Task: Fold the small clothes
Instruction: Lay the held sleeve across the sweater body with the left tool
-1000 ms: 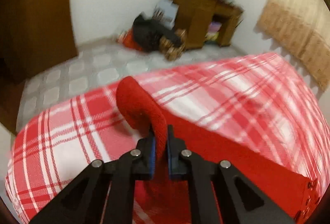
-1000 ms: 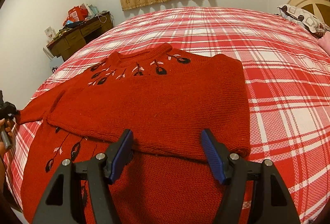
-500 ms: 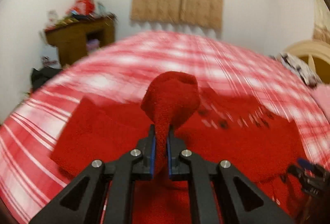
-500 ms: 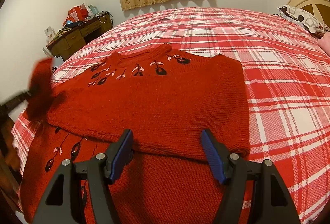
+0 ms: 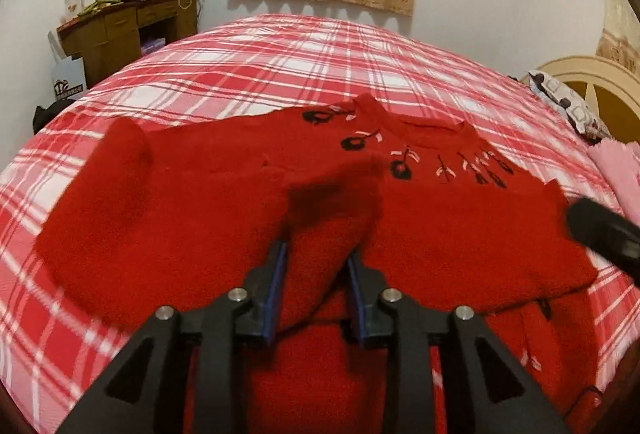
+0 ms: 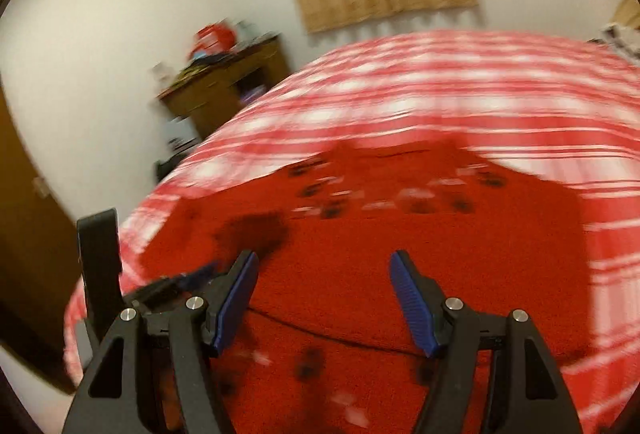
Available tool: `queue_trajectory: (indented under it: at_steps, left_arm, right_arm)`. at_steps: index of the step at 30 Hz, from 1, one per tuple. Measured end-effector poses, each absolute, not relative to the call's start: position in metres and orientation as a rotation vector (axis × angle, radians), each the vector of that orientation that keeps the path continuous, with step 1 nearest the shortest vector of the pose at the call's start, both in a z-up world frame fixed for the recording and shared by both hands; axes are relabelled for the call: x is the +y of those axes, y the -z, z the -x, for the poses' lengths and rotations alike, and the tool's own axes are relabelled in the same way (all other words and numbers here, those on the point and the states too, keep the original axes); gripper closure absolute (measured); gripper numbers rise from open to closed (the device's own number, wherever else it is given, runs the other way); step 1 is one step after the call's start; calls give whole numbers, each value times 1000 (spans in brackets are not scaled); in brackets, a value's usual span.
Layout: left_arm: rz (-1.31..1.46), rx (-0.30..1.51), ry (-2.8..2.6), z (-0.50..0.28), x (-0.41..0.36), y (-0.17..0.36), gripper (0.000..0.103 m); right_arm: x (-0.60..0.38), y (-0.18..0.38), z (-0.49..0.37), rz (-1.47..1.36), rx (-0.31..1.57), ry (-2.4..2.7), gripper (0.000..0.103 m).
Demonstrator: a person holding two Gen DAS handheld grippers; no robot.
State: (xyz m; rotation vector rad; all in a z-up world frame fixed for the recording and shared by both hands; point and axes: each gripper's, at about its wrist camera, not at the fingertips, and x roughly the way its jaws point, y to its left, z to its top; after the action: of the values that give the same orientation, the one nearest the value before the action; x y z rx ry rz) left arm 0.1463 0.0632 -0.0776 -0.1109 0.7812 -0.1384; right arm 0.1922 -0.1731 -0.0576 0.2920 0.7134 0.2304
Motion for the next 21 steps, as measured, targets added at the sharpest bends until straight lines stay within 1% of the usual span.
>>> queue_trajectory:
  at_steps: [1, 2, 3, 4, 6, 9, 11, 14, 16, 17, 18, 20, 21]
  left_arm:
    - [125, 769, 134, -142, 66, 76, 47]
    - [130, 757, 115, -136, 70, 74, 36]
    - [133, 721, 58, -125, 78, 72, 17]
    - [134, 695, 15, -118, 83, 73, 9]
    - [132, 685, -71, -109, 93, 83, 9]
    - [253, 809, -67, -121, 110, 105, 11]
    - [288, 775, -71, -121, 113, 102, 11]
    - [261, 771, -84, -120, 107, 104, 11]
    - [255, 774, -89, -122, 103, 104, 10]
    - [261, 773, -86, -122, 105, 105, 10]
    - [271, 769, -81, -120, 108, 105, 9]
    - [295, 762, -70, -120, 112, 105, 9]
    - [301, 761, -67, -120, 115, 104, 9]
  right_arm:
    - [-168, 61, -200, -307, 732, -253, 34]
    - [-163, 67, -210, -330, 753, -276, 34]
    - [-161, 71, -216, -353, 767, -291, 34]
    - [-159, 77, -223, -390, 785, -303, 34]
    - [-160, 88, -236, -490, 819, -320, 34]
    - [-158, 102, -245, -556, 859, -324, 34]
    - [-149, 102, -240, -515, 854, -311, 34]
    - [-134, 105, -237, -407, 861, -287, 34]
    - [-118, 110, -241, -323, 888, -284, 54]
    - [-113, 111, -241, -279, 893, -275, 70]
    - [-107, 111, -239, -211, 886, -254, 80]
    - [-102, 108, -238, -150, 879, -254, 93]
    - [-103, 104, -237, -151, 878, -258, 94]
